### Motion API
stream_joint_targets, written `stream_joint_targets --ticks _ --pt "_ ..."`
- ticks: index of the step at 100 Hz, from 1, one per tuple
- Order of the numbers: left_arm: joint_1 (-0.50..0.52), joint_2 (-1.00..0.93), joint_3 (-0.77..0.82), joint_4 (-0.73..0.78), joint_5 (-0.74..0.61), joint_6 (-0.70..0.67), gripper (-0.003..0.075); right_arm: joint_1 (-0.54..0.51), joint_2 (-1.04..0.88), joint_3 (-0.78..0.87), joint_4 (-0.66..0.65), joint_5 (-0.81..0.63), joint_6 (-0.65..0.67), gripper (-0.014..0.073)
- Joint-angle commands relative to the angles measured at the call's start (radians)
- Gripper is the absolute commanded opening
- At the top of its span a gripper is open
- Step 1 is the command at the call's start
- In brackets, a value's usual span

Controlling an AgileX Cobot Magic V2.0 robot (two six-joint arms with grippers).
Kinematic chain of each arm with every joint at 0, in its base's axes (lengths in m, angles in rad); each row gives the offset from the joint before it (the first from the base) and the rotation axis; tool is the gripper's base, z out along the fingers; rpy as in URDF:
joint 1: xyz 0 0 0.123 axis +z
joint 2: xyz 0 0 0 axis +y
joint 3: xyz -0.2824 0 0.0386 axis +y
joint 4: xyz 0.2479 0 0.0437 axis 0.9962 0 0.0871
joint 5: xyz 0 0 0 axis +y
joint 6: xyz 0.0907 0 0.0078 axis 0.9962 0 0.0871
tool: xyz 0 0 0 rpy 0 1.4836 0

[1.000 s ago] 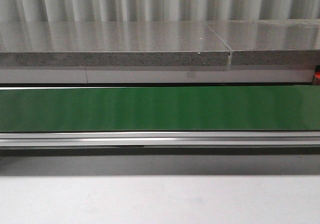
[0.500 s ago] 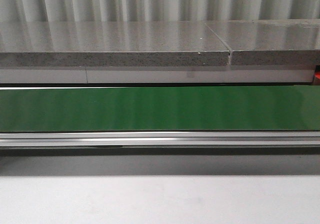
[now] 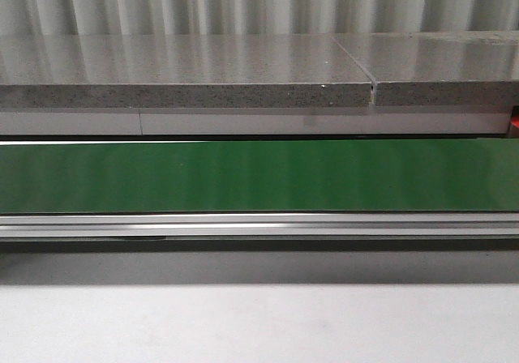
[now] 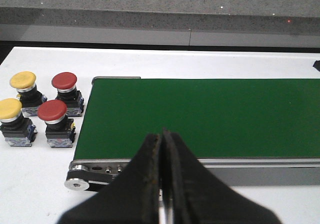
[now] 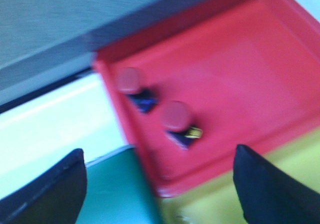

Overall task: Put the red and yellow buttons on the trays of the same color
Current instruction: 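Carry the yellow button into the yellow tray and release it, then raise the right gripper back above the belt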

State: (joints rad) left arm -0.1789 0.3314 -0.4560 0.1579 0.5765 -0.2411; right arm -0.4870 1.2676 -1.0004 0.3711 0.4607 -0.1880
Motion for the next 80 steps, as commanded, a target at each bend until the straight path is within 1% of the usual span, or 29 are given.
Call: stream_joint_targets --ticks 1,14,28,45,62,80 --pt "-0.008 0.009 -0.025 0.002 -0.07 -0.001 -0.002 0.096 -0.078 -0.023 0.017 -0.032 -0.031 0.0599" --pt "-0.008 0.009 -0.025 0.002 -0.07 -0.001 -0.002 0.225 -0.134 -0.002 0.016 -0.019 -0.066 0.0599" --pt "-0.008 0.009 -0.025 0.002 -0.07 -0.001 -0.002 0.308 -0.208 0.056 0.001 -0.02 -0.073 0.0592" --pt "-0.008 0.009 -0.025 0.002 -0.07 -0.001 -0.002 0.349 -0.326 0.16 -0.011 -0.019 -0.079 0.0592" --pt "-0.008 0.009 -0.025 0.002 -0.07 -0.001 -0.002 0.35 -0.446 0.25 -0.011 0.025 -0.079 0.0592" --pt "-0.008 0.009 -0.025 0.002 -0.07 -0.001 -0.002 0.35 -0.567 0.296 -0.011 0.08 -0.079 0.0592"
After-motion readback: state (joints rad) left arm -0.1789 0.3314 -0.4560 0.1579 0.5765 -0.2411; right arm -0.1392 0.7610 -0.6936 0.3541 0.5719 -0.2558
